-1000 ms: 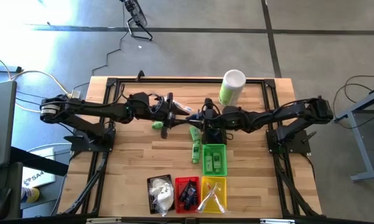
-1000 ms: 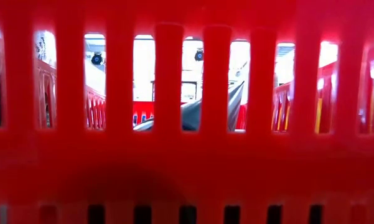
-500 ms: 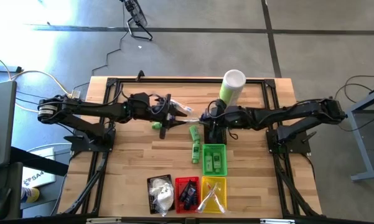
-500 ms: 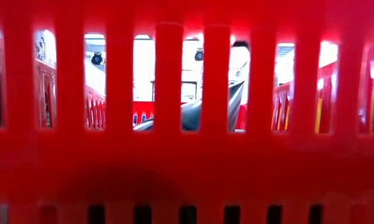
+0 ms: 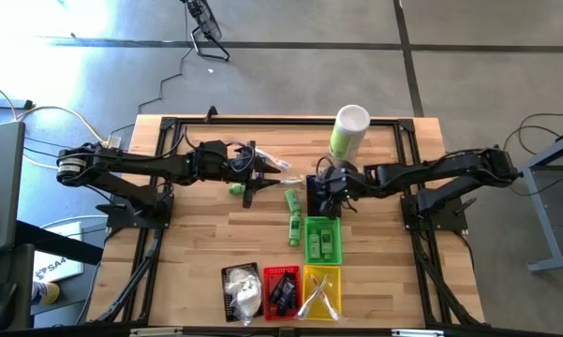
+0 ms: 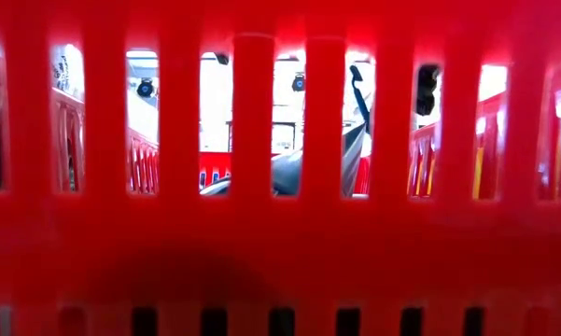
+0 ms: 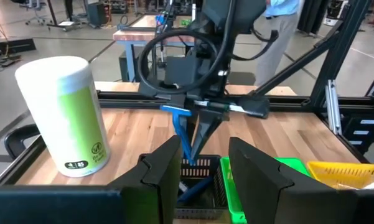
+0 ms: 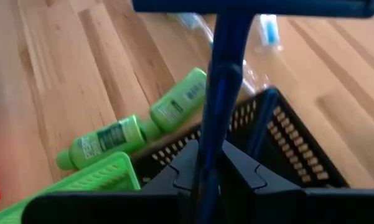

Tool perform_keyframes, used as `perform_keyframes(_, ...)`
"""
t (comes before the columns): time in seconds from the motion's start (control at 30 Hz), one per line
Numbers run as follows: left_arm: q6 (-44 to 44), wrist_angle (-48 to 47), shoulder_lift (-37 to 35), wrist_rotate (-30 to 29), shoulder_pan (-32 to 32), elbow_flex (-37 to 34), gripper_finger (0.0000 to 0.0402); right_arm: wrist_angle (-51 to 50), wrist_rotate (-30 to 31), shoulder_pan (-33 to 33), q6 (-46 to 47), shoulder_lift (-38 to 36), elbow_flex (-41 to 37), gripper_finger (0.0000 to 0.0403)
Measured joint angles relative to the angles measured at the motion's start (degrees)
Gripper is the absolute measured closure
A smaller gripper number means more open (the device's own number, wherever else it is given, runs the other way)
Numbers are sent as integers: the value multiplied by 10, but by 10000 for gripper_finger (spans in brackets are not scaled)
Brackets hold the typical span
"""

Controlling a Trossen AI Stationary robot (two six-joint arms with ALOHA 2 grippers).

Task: Pick & Place Travel size toiletries
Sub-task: Put the blue razor into the top black bin

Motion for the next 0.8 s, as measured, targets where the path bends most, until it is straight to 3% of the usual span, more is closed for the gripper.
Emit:
perform_keyframes(0.43, 0, -13, 0, 0, 0, 0, 268, 3, 6, 1, 77, 22, -45, 366)
perform_keyframes(0.8, 0, -18, 0, 0, 0, 0, 268, 22, 3, 1, 79, 40, -55, 366)
